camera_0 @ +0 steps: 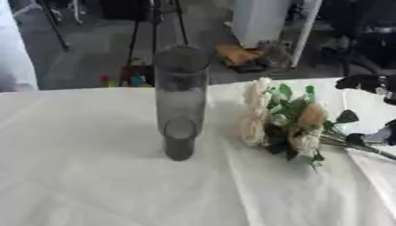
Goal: Arrange flowers into the vase.
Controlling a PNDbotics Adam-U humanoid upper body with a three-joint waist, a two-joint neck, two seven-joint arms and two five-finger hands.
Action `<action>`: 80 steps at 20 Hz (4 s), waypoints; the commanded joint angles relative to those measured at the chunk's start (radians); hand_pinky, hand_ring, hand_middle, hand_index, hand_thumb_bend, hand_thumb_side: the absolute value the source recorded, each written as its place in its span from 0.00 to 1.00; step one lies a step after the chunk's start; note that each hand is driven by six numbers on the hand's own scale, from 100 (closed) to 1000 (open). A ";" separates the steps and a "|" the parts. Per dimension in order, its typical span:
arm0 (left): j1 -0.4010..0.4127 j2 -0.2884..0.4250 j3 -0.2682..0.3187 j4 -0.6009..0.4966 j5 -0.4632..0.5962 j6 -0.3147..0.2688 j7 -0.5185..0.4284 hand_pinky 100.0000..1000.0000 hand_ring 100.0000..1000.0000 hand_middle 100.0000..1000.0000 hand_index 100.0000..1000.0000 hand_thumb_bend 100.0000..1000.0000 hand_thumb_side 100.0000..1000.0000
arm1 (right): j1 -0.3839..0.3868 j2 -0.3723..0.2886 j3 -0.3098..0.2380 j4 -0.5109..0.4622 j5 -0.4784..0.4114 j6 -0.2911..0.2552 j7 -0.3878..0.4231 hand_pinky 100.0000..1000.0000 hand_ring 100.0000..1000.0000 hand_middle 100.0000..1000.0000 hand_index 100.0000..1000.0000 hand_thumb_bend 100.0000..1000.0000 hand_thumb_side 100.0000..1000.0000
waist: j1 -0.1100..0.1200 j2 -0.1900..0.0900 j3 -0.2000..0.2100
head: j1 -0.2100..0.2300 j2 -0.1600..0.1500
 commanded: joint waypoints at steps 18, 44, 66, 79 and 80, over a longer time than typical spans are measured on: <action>-0.014 0.005 -0.006 -0.013 -0.001 0.005 -0.005 0.63 1.00 0.92 0.96 0.03 0.94 | -0.093 0.062 0.019 0.166 0.045 -0.006 0.050 0.89 0.95 0.90 1.00 0.48 0.54 | -0.002 -0.013 0.004 | -0.012 0.009; -0.017 -0.005 -0.014 -0.013 -0.005 0.009 -0.009 0.63 1.00 0.92 0.96 0.00 0.97 | -0.130 0.133 0.040 0.233 0.207 0.004 -0.167 0.87 0.93 0.84 0.96 0.34 0.57 | 0.002 0.005 0.012 | -0.029 -0.006; -0.017 -0.009 -0.020 -0.013 -0.016 0.006 -0.010 0.63 1.00 0.93 0.96 0.00 0.99 | -0.130 0.145 0.044 0.271 0.298 -0.012 -0.242 0.87 0.93 0.86 0.94 0.26 0.51 | 0.006 0.027 0.022 | -0.048 -0.022; -0.018 -0.012 -0.027 -0.013 -0.022 0.001 -0.015 0.63 1.00 0.93 0.96 0.00 0.99 | -0.129 0.146 0.026 0.323 0.349 -0.006 -0.301 0.86 0.92 0.87 0.94 0.17 0.53 | 0.011 0.041 0.032 | -0.071 -0.033; -0.019 -0.012 -0.028 -0.013 -0.022 0.001 -0.016 0.63 1.00 0.93 0.96 0.00 0.99 | -0.129 0.146 0.025 0.325 0.350 -0.006 -0.306 0.86 0.92 0.87 0.94 0.17 0.53 | 0.011 0.042 0.032 | -0.072 -0.035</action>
